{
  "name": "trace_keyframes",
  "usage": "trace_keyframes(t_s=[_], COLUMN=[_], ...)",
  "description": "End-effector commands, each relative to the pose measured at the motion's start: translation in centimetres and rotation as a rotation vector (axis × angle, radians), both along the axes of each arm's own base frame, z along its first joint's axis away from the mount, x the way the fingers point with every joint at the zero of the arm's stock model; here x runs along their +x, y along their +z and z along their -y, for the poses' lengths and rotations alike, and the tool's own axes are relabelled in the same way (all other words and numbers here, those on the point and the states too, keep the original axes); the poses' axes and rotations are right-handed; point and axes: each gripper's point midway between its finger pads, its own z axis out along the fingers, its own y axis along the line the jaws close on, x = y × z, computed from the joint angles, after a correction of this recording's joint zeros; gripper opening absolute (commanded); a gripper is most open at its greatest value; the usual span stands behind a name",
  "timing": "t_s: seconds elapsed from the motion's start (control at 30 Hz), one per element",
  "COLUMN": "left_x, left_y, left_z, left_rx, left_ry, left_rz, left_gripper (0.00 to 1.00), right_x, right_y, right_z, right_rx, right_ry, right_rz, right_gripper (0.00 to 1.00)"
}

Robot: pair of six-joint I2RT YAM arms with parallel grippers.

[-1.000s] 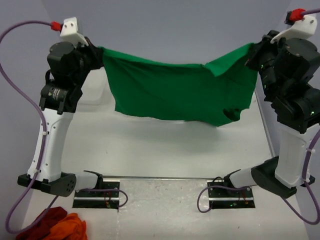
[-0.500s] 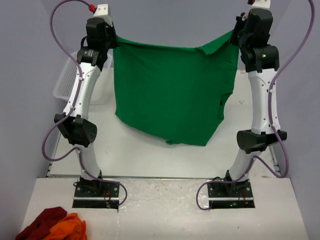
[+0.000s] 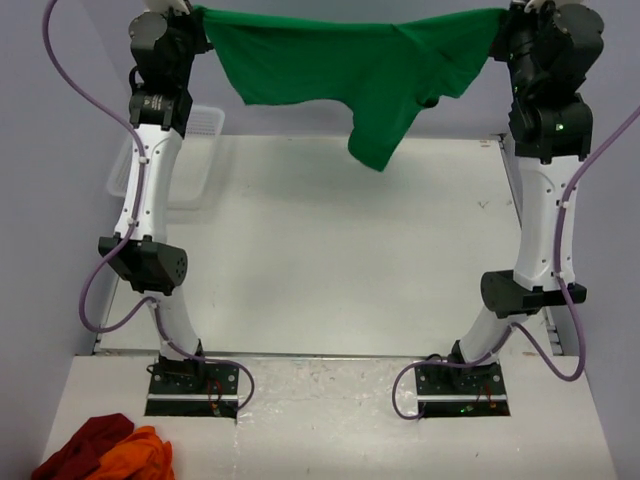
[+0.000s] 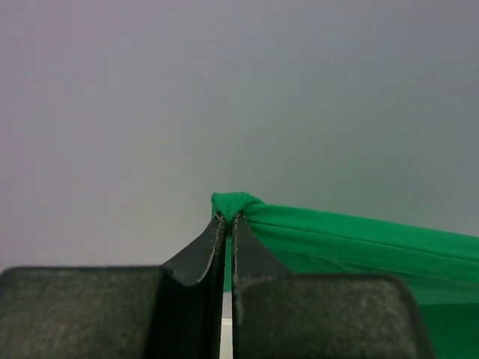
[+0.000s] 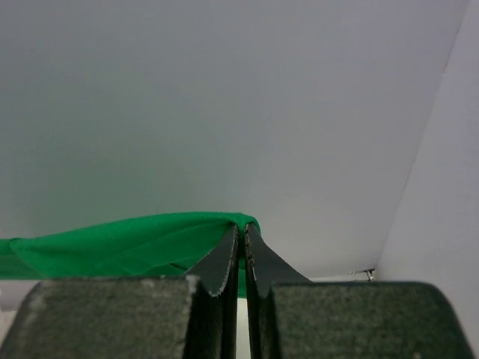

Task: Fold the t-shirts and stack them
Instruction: Flatten out the tshirt

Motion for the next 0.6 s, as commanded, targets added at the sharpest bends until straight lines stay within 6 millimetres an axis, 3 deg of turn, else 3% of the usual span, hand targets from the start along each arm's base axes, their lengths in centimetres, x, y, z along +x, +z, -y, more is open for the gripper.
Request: trace_keyframes(t_s=[0.0,0.03,0.07,0.13,0.17,0.2,0.23,0.27,0.3,0.33,0.37,0.4,0.5,0.57], left_x=[-2.1,-1.7,-1.2,0.3,0.6,1.0,0.8,0.6,0.1,-0.5,-1.3,-2.2,-5.0,-6.9], left_y=[3.4,2.2,0.3,-5.0,-7.6,-11.9,-14.5,-16.2,-20.1,-22.1,-23.0,-25.5,-28.1,-27.8], left_z=[-1.7,-1.3,-1.1,-1.1,-1.3,-1.3,-1.5,-1.6,-1.7,-1.8,-2.0,-2.2,-2.7,-2.6], left_rx=[0.019,0.025,0.033,0.034,0.034,0.036,0.023,0.013,0.008,-0.016,-0.032,-0.043,-0.094,-0.139], left_ry=[0.038,0.015,0.007,0.013,0.021,0.022,0.035,0.044,0.05,0.063,0.078,0.095,0.143,0.153], left_rz=[0.098,0.071,0.02,-0.107,-0.179,-0.273,-0.339,-0.384,-0.47,-0.522,-0.551,-0.61,-0.709,-0.725], left_gripper=[0.0,0.0,0.0,0.0,0.0,0.0,0.0,0.0,0.0,0.0,0.0,0.0,0.0,0.0], right_x=[-2.2,-1.2,0.0,1.6,2.5,2.7,2.3,2.4,2.0,1.5,0.2,-0.5,-3.6,-5.4], right_y=[2.8,1.0,-2.3,-6.8,-11.2,-13.3,-14.8,-19.3,-20.9,-22.4,-24.7,-25.5,-28.1,-30.2], right_z=[1.5,1.3,1.2,1.0,0.9,0.8,0.6,0.4,0.3,0.3,0.1,0.1,0.5,0.5], right_rx=[0.008,0.019,0.018,0.026,0.028,0.031,0.054,0.06,0.071,0.106,0.123,0.136,0.185,0.216], right_ry=[-0.028,-0.022,-0.022,-0.02,-0.024,-0.024,-0.021,-0.016,-0.022,-0.034,-0.028,-0.03,-0.073,-0.092], right_rz=[0.086,0.034,-0.068,-0.197,-0.313,-0.368,-0.406,-0.508,-0.546,-0.577,-0.614,-0.622,-0.68,-0.739], right_gripper=[0.0,0.0,0.0,0.0,0.0,0.0,0.0,0.0,0.0,0.0,0.0,0.0,0.0,0.0])
